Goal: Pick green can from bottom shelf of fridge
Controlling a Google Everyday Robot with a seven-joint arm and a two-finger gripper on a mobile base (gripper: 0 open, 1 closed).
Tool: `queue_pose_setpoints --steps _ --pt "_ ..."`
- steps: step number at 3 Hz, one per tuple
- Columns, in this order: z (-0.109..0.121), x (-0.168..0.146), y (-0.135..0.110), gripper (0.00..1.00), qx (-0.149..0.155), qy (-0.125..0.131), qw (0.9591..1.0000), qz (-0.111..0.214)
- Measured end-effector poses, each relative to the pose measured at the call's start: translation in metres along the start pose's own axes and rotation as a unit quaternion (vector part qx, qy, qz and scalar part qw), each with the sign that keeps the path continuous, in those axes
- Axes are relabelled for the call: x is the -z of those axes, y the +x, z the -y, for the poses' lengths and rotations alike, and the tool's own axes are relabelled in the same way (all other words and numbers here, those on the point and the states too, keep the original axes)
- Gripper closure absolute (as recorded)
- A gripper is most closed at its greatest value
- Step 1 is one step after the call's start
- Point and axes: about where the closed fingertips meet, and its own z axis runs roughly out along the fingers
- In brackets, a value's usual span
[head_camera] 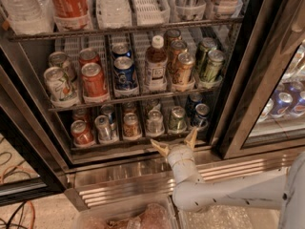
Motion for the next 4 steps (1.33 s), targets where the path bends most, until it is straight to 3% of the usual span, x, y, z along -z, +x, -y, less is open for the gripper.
queue_pose_setpoints --steps 1,3,4 --pt "0.0113 -0.0085 -0.0052 0.00 -0.005 0.018 0.9998 0.012" --pt "0.0136 -0.0174 -0.0100 0.32 -0.020 0.023 0.9991 0.028" --pt "0.0129 -0.0110 -0.0099 0.31 -0.020 0.023 0.9991 0.028"
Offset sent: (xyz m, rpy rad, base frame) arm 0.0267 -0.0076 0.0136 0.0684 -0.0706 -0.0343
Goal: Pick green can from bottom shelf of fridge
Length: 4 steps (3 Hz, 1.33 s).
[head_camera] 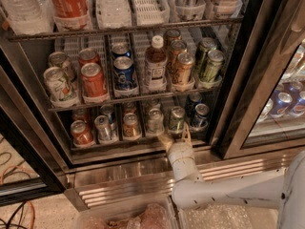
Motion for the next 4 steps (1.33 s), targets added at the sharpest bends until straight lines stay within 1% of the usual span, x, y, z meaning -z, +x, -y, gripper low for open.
queue_pose_setpoints --steps 1,2,3,4 --pt "0.000 0.002 0.000 0.30 0.000 0.000 1.0000 0.000" --pt "0.020 -0.004 -0.003 0.30 -0.002 0.030 0.9995 0.008" --pt "0.030 -0.012 -0.001 0.30 -0.007 0.042 0.9990 0.011" --pt "0.032 -0.022 0.000 0.32 -0.012 0.041 0.9990 0.015"
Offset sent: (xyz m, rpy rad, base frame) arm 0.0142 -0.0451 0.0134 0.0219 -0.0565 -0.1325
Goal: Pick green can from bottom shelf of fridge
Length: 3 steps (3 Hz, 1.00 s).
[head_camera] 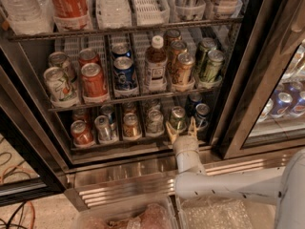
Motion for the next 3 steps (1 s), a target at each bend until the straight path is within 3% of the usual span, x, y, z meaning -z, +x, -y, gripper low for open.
queue_pose_setpoints --steps 2,3 --pt "-0.013 -0.023 0.009 0.31 -0.016 -0.027 0.9995 -0.005" --pt "-0.013 -0.021 0.008 0.50 -0.016 -0.027 0.9995 -0.005"
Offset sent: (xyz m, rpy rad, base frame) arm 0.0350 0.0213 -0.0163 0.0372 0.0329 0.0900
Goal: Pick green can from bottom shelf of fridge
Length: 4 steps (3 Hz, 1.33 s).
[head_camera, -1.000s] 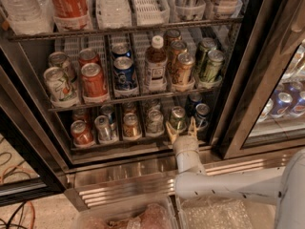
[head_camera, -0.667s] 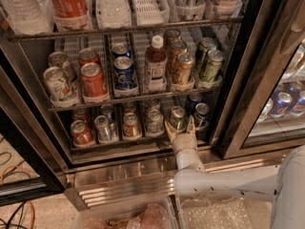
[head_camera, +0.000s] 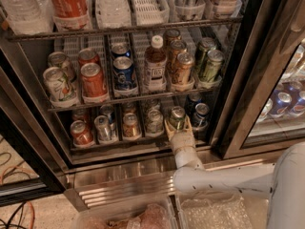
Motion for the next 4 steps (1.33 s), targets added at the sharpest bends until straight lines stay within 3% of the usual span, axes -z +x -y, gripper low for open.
queue_pose_setpoints --steps 2,3,4 --pt "-0.002 -0.003 -0.001 0.96 0.001 -0.005 1.0000 -0.001" --pt "-0.002 -0.012 -0.007 1.00 0.012 -0.012 0.9998 0.006" --pt "0.004 -0.027 -0.036 1.00 0.034 -0.020 0.9986 0.035"
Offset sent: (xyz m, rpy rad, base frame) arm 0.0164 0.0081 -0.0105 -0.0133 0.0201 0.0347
